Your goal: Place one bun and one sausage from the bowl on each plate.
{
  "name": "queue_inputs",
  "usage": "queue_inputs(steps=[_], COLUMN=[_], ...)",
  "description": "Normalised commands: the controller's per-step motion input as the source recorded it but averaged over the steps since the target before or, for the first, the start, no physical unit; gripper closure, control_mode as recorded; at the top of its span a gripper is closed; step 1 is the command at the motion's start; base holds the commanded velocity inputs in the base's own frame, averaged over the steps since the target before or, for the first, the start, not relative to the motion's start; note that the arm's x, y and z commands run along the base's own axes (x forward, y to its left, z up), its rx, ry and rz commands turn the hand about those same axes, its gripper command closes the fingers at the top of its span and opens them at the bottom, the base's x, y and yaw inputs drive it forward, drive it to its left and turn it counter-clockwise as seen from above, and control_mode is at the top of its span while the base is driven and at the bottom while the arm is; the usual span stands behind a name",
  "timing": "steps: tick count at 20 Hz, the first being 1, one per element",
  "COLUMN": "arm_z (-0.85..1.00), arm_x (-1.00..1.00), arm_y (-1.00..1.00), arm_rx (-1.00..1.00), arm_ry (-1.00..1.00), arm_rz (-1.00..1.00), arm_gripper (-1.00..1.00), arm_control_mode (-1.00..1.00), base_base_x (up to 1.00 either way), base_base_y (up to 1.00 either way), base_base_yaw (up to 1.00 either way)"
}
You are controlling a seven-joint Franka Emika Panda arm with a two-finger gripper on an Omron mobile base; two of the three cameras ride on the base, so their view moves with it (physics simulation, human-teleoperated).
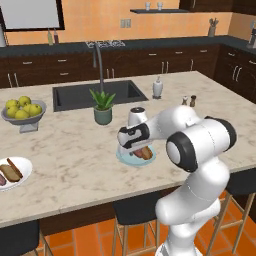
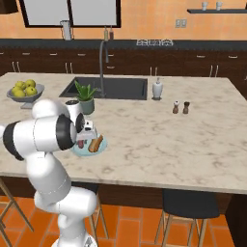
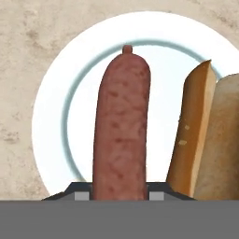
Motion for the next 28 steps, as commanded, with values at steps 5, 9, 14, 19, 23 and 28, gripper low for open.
queue_inputs(steps=[5,9,14,19,23,28], arm_z=[0.00,0.00,0.00,0.10,0.85,0.65], arm_x=[0.26,0.06,0.00,0.00,-0.19,-0.82], arm_y=[0.00,0.00,0.00,0.00,0.00,-0.02], arm_rx=[-0.05,-0.01,0.00,-0.03,-0.01,0.04], arm_ry=[0.00,0.00,0.00,0.00,-0.02,-0.03], arm_rz=[-0.04,-0.02,0.00,0.00,0.00,0.02], arm_gripper=[1.00,-1.00,-1.00,-1.00,-1.00,-1.00], arm_control_mode=[-1.00,-1.00,-1.00,-1.00,-1.00,-1.00], base_base_x=[0.00,0.00,0.00,0.00,0.00,0.00], base_base_y=[0.00,0.00,0.00,0.00,0.00,0.00], base_base_yaw=[0.00,0.00,0.00,0.00,0.00,0.00])
